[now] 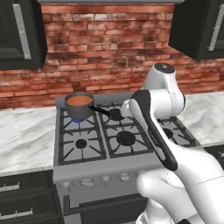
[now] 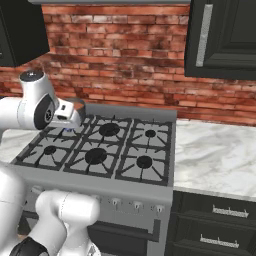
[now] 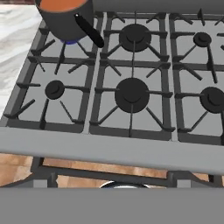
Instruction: Wait until the marinara sauce is simmered to a deep red color and then turn off the stove.
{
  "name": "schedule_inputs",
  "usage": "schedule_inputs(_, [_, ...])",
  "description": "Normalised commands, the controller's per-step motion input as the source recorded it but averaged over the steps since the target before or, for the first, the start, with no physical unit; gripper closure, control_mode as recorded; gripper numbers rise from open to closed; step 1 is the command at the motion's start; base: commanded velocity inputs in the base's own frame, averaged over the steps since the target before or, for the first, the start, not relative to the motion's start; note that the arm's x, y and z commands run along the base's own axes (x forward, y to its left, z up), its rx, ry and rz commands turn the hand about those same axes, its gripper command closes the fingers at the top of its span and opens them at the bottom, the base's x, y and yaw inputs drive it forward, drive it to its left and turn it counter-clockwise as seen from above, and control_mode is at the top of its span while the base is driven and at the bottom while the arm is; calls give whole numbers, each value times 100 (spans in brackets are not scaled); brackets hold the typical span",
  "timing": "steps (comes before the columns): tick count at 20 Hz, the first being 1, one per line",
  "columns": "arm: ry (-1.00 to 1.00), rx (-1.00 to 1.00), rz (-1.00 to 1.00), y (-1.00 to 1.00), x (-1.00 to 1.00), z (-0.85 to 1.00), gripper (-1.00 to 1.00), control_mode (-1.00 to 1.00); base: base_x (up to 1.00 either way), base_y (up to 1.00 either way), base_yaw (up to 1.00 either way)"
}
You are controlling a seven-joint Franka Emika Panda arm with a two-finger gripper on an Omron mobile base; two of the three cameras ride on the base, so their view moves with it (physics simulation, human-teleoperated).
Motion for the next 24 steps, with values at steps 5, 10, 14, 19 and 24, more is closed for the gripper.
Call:
schedule_inputs(5, [-4,0,0,30,-14,-39,-100,-100,0,0,0])
schedule_inputs(10, [-1,0,0,52,-1,-41,-100,-100,0,0,0])
schedule_inputs(14, [-1,0,0,36,-11,-47,-100,-100,0,0,0])
schedule_inputs(19, [-1,1,0,15,-11,-40,-100,-100,0,0,0])
schedule_inputs(24, [-2,1,0,12,-14,-43,-100,-100,0,0,0])
